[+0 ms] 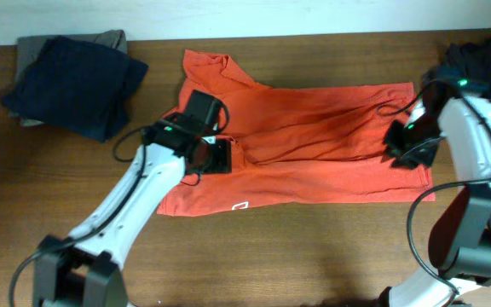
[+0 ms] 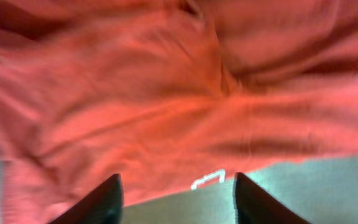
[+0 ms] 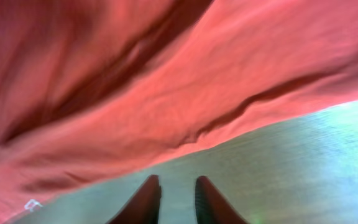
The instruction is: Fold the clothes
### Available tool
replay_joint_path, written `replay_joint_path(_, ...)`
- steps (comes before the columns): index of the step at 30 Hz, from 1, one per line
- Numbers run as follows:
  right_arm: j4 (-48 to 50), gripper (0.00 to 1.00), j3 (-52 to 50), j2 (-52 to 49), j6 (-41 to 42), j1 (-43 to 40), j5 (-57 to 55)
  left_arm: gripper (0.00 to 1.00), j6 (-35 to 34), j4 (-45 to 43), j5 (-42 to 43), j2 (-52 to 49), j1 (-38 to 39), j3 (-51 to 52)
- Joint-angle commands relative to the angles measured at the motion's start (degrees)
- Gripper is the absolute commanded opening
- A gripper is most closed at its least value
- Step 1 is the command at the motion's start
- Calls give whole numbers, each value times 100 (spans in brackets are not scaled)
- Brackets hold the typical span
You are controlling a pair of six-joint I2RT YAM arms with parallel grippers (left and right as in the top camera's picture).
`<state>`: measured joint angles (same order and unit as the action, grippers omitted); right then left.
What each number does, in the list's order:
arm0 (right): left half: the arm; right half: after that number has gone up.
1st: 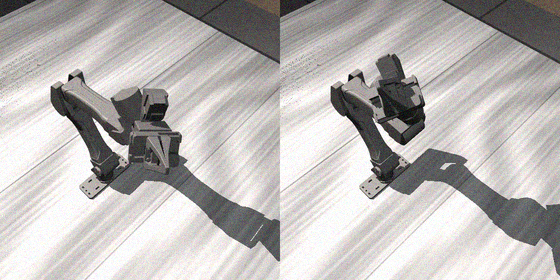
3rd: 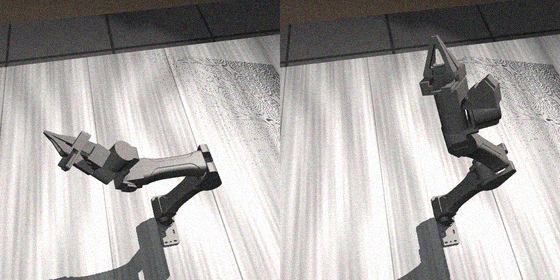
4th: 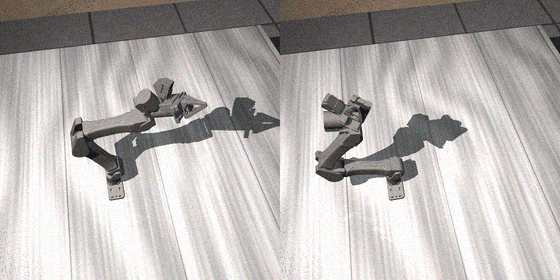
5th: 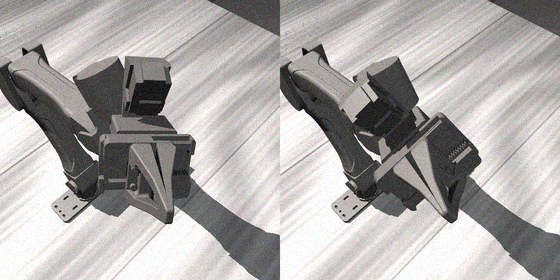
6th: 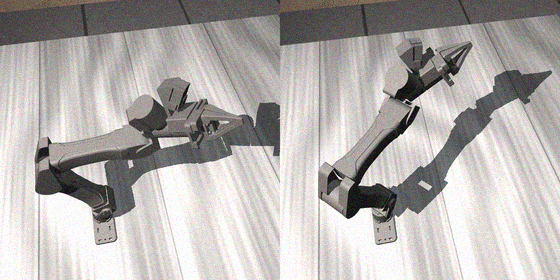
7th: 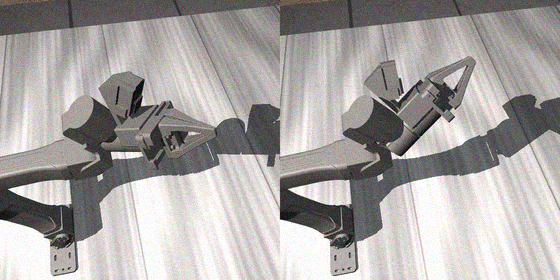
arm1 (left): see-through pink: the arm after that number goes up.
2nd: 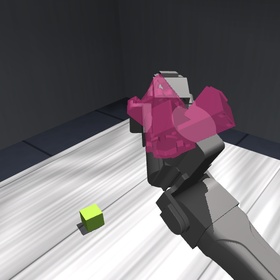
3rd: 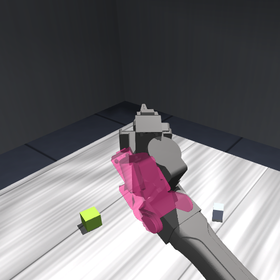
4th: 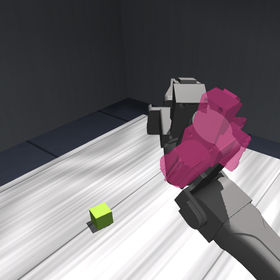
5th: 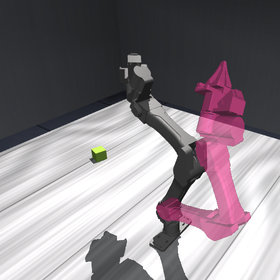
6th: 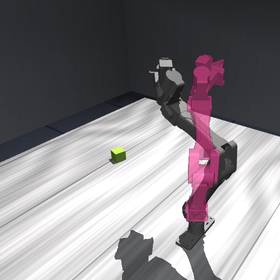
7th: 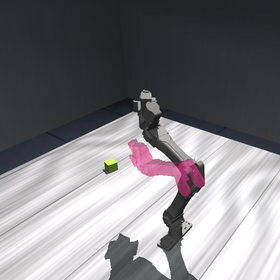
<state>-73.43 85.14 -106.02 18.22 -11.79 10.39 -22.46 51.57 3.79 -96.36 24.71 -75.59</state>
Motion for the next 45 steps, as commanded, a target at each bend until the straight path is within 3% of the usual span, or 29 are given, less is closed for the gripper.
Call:
replay_joint_path(1, 236, 18, -586, 9, 0, 166, 63, 52, 63, 146, 483, -518, 120, 2)
replay_joint_path(8, 1145, 20, -1467, 9, 345, -116, -361, 52, -26, 201, 415, -1261, 17, 2)
replay_joint_path(11, 1384, 36, -1604, 7, 345, -271, -382, 52, -66, 201, 372, -1486, -81, 2)
replay_joint_path(14, 1543, 39, -1683, -4, 345, -442, -382, 51, -87, 190, 374, -1633, -151, 2)
replay_joint_path(19, 1845, 37, -1816, -24, 323, -743, -509, 45, -111, 188, 369, -1744, -219, 17)
replay_joint_path(23, 1915, 25, -1864, -24, 323, -785, -516, 26, -282, 181, 68, -1753, -269, 33)
replay_joint_path(27, 2098, 8, -1965, -24, 328, -785, -599, 1, -299, 186, -61, -1779, -282, 48)
replay_joint_path(45, 2227, 5, -2214, -24, 909, -787, -1690, 1, -365, 136, -280, -2205, -326, 116)
